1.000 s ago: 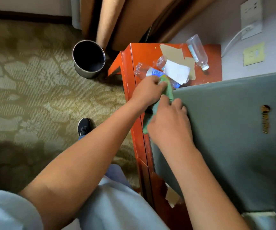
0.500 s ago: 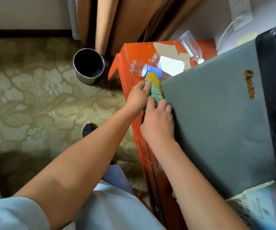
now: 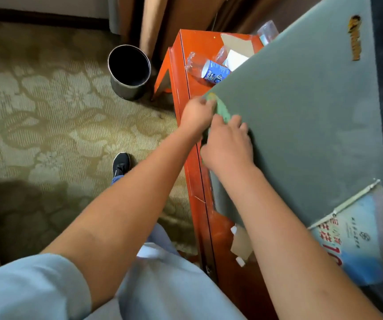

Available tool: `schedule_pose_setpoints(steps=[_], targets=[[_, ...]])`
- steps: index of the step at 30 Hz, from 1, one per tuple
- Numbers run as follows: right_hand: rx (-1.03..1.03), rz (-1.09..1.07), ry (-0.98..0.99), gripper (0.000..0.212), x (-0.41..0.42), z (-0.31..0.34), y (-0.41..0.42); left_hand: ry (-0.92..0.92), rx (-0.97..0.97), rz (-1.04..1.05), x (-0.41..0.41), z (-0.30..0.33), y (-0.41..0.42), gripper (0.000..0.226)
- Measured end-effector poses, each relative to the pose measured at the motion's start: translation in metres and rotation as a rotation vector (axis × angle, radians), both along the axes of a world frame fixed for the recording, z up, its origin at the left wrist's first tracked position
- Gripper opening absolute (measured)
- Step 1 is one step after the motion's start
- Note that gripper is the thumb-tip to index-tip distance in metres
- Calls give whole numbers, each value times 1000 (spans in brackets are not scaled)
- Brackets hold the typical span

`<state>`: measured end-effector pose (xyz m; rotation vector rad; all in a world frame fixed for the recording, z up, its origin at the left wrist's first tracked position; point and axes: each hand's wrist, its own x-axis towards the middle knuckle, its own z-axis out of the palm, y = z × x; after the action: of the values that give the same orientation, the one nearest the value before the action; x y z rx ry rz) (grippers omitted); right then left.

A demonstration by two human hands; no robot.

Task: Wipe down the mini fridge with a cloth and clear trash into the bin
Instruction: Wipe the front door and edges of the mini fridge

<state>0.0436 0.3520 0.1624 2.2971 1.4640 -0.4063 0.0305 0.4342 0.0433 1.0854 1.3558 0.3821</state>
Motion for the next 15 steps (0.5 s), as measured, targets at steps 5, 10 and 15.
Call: schedule_pose_setpoints(steps=[5,10,15], targets=[[-9,18,-69,38,5,-20,-41,-3,-5,27,8,-16,-40,38],[-346,-73,-27,44,-3,-43,-138,2,-255,-177,1,-59,-173,33],[-296,-55,-9,48,2,-17,-134,55,-157,-189,1,-32,-162,30]])
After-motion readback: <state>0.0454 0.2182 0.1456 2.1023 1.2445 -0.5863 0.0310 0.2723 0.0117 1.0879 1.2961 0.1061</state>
